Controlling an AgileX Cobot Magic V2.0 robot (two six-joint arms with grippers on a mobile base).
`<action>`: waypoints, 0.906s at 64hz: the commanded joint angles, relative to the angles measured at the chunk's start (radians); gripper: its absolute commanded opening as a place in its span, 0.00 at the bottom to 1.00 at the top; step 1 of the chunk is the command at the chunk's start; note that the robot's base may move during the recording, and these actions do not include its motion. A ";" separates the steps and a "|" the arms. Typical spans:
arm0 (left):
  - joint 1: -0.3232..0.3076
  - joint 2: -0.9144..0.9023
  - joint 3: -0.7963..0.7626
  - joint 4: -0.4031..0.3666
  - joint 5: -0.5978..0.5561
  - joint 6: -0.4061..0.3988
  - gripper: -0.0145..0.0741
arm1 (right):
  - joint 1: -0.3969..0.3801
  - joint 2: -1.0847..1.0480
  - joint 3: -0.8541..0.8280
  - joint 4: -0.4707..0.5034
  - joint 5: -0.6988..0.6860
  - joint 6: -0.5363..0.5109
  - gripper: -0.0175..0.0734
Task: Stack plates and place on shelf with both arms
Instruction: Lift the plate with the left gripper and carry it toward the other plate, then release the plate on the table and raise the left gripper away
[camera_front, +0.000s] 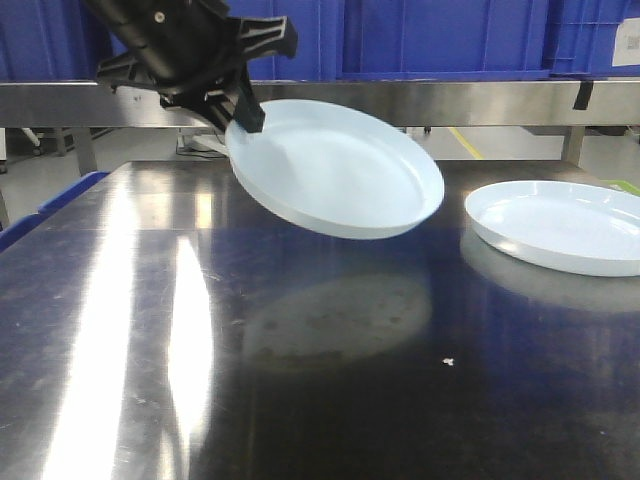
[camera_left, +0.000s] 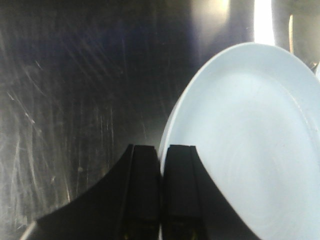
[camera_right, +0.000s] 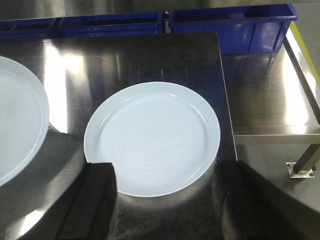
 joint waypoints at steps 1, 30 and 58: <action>-0.007 -0.024 -0.036 -0.021 -0.072 -0.008 0.26 | -0.006 -0.004 -0.041 -0.009 -0.074 -0.002 0.77; -0.007 0.006 -0.040 0.017 -0.068 -0.001 0.57 | -0.006 -0.004 -0.041 -0.009 -0.074 -0.002 0.77; -0.003 -0.072 -0.105 0.097 -0.013 -0.001 0.26 | -0.006 -0.004 -0.041 -0.009 -0.074 -0.002 0.77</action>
